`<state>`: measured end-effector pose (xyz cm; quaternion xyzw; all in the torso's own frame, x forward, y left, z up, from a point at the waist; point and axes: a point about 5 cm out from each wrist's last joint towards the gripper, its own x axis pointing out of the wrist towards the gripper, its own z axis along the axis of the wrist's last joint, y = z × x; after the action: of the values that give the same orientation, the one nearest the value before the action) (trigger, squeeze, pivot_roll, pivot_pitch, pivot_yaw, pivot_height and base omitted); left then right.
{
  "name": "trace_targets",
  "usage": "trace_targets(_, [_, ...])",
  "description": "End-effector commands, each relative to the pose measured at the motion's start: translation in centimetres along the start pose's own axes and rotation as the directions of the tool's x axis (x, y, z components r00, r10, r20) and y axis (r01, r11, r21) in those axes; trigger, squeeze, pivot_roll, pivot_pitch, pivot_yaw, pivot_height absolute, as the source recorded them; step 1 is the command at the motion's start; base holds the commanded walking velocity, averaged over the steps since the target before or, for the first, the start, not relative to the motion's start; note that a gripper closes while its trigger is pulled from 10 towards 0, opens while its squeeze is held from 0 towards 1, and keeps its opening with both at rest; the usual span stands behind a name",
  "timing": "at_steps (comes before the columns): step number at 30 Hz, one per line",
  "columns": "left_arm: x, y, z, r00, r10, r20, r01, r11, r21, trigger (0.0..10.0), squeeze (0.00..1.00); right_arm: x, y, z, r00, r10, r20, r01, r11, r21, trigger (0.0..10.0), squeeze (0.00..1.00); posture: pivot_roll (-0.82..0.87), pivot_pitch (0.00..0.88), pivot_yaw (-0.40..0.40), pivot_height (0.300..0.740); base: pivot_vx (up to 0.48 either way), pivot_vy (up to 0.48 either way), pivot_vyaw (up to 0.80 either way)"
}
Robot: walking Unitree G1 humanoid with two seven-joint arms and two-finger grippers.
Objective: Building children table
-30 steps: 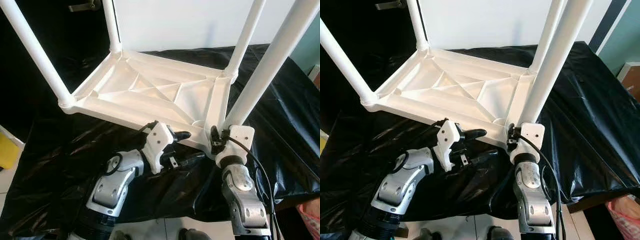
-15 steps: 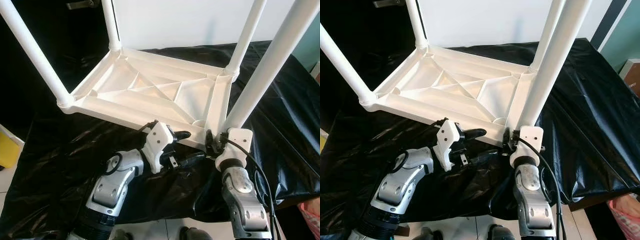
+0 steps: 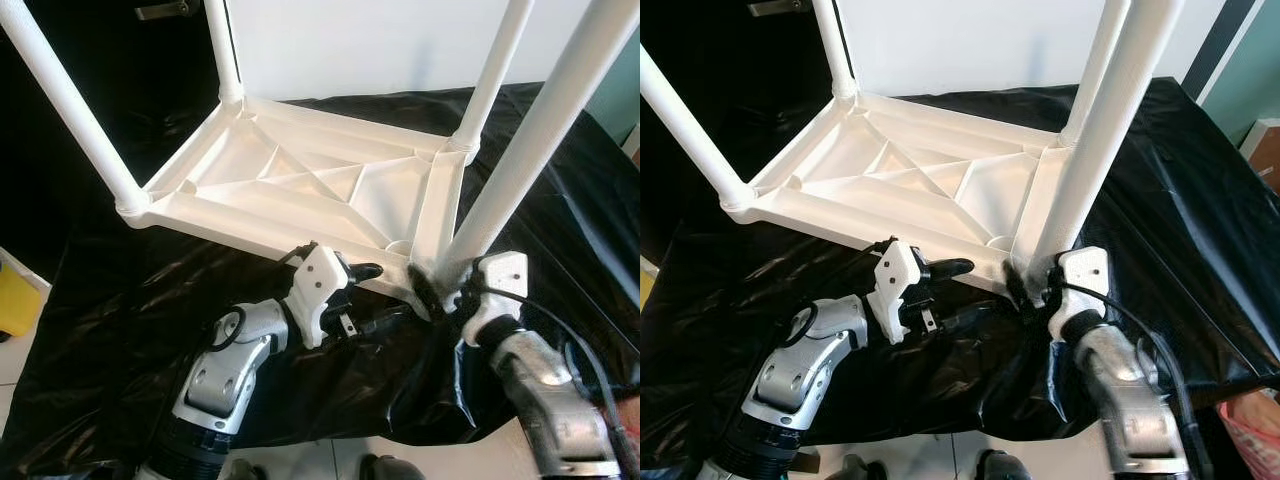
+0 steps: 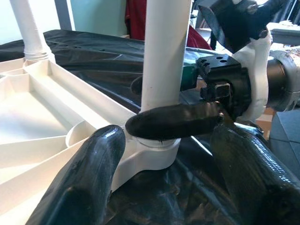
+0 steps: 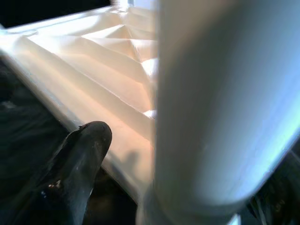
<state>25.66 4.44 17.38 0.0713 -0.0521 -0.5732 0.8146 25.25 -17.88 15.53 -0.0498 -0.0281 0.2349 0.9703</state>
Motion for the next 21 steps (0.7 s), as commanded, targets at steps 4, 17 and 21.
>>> trace_targets(4, [-0.1, 0.1, -0.2, 0.998, 0.061, -0.01, -0.061, 0.998, -0.004, 10.0, 0.0, 0.3, -1.0, -0.8, 0.982, 0.17, -0.077, -0.173, 0.984, -0.03, 10.0, 0.0, -0.14, 0.115, 0.026, 0.74, 0.0, 0.0, 0.0])
trace_targets(17, [-0.1, 0.2, -0.1, 0.998, 0.056, -0.01, -0.056, 0.998, 0.004, 10.0, 0.0, 1.7, -2.1, -2.0, 0.958, 0.257, -0.126, -0.268, 0.961, -0.071, 0.0, 0.0, -0.13, 0.103, 0.028, 0.74, 0.0, 0.0, 0.0])
trace_targets(21, [-0.1, 0.2, -0.1, 0.998, 0.059, -0.01, -0.059, 0.998, 0.005, 10.0, 0.0, 1.6, -2.1, -2.1, 0.957, 0.262, -0.126, -0.272, 0.96, -0.067, 0.0, 0.0, -0.13, 0.102, 0.027, 0.74, 0.0, 0.0, 0.0])
